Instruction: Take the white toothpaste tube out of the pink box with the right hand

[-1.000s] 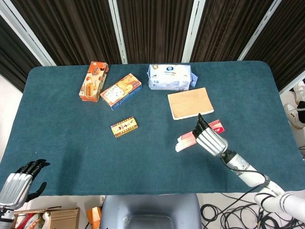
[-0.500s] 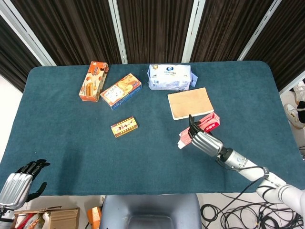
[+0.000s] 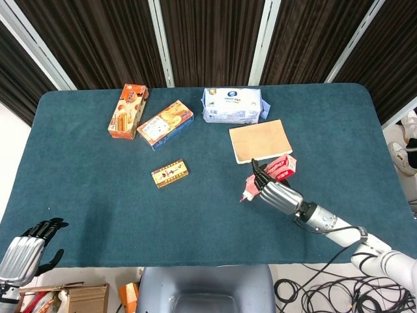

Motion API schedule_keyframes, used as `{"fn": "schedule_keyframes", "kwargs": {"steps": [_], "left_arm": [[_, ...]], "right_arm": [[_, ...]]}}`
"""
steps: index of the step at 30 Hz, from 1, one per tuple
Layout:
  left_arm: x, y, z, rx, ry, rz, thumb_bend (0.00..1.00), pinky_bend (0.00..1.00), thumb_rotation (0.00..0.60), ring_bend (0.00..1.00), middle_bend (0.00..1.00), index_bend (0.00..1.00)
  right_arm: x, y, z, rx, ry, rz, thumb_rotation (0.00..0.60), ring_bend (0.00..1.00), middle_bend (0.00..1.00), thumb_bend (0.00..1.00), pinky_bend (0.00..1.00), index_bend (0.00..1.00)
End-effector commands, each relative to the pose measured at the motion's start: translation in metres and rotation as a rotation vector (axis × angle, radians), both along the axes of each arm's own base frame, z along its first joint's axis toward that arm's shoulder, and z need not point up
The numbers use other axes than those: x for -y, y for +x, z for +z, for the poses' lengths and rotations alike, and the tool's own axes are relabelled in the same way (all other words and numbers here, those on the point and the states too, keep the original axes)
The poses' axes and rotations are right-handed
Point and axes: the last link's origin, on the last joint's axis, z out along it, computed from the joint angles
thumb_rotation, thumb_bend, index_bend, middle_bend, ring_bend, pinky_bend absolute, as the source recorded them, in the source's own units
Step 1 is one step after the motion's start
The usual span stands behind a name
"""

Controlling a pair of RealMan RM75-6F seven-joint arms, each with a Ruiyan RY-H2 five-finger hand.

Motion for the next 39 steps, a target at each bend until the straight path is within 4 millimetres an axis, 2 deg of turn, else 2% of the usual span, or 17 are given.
{"fn": "schedule_keyframes", "kwargs": {"steps": [1,9,14,22,30,35,39], "left_arm": [[0.000,0.000,0.000,0.000,0.000,0.000,0.36,0.41,0.600,0.24,0.24,0.29],[0.000,0.000,0.000,0.001,0.000,0.001,0.35,0.41,0.600,0.24,0.24,0.29],[0.000,-0.001,0.001,0.002,0.003,0.003,0.36,0.41,0.600,0.24,0.24,0.29],[0.000,-0.001,0.001,0.004,0.004,0.002,0.36,0.41,0.600,0.24,0.24,0.29],[-0.001,0.000,-0.002,-0.003,-0.011,0.002,0.36,0.41,0.600,0.24,0.24,0.29],[-0.002,0.000,-0.003,-0.003,-0.014,0.004,0.36,0.41,0.600,0.24,0.24,0.29],[-0.001,0.000,-0.002,-0.002,-0.012,0.002,0.36,0.41,0.600,0.24,0.24,0.29]], "right_arm": [[0.000,0.000,0.000,-0.001,-0.001,0.001,0.600,0.18,0.40,0.46,0.12,0.43],[0.000,0.000,0.000,0.009,0.000,-0.008,0.600,0.18,0.39,0.46,0.12,0.42],[0.002,0.000,0.010,0.047,-0.027,-0.024,0.600,0.18,0.39,0.46,0.12,0.42],[-0.005,0.000,0.050,0.361,-0.063,-0.194,0.600,0.18,0.39,0.46,0.12,0.42],[-0.006,-0.003,0.078,0.506,-0.151,-0.282,0.600,0.18,0.39,0.46,0.12,0.41],[-0.008,-0.014,0.072,0.562,-0.125,-0.398,0.600,0.18,0.39,0.46,0.12,0.40],[-0.018,-0.030,0.051,0.682,0.011,-0.605,0.600,0.18,0.39,0.46,0.12,0.40]]}}
